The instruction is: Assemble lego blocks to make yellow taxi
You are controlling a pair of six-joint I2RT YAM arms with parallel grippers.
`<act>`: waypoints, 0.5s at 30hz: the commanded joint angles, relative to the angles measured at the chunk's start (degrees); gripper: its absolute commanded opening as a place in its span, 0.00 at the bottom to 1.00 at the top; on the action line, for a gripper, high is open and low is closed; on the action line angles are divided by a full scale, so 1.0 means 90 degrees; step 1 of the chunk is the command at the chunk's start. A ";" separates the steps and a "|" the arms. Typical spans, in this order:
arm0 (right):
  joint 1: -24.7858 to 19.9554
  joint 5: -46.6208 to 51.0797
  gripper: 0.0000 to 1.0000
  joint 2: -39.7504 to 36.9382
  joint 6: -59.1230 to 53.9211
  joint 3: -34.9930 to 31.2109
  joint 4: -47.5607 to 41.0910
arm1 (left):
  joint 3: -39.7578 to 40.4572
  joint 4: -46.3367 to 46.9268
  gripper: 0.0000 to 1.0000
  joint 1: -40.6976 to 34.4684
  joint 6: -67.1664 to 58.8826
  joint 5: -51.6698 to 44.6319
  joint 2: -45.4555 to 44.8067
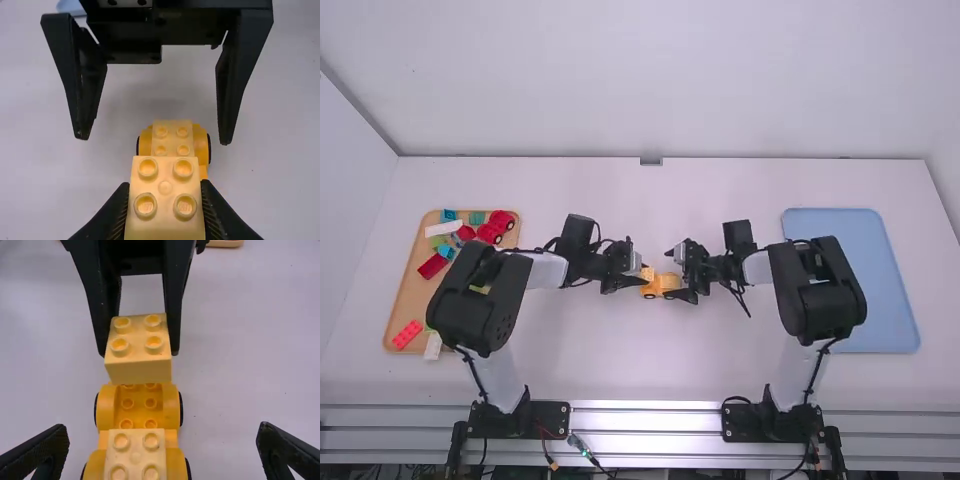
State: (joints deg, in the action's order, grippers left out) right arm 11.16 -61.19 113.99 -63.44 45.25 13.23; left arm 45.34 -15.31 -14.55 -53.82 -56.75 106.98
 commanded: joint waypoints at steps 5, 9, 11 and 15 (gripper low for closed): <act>0.0136 -0.0046 0.99 0.0593 0.0410 -0.0034 0.0352 | 0.0053 -0.0182 0.05 -0.0160 0.0563 -0.0124 0.0311; 0.0138 0.0053 0.98 0.0585 0.0406 -0.0034 0.0340 | 0.0121 -0.0165 0.03 -0.0177 0.0668 -0.0138 0.0444; 0.0155 0.0175 0.93 0.0593 0.0406 -0.0034 0.0308 | 0.0121 -0.0168 0.03 -0.0168 0.0668 -0.0124 0.0476; 0.0270 0.0282 0.83 0.0600 0.0403 -0.0036 0.0299 | 0.0119 -0.0131 0.02 -0.0236 0.0510 -0.0112 0.0527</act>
State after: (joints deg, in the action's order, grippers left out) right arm 12.86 -59.00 118.85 -60.14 45.23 16.03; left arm 45.39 -16.93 -15.99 -48.66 -56.73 110.56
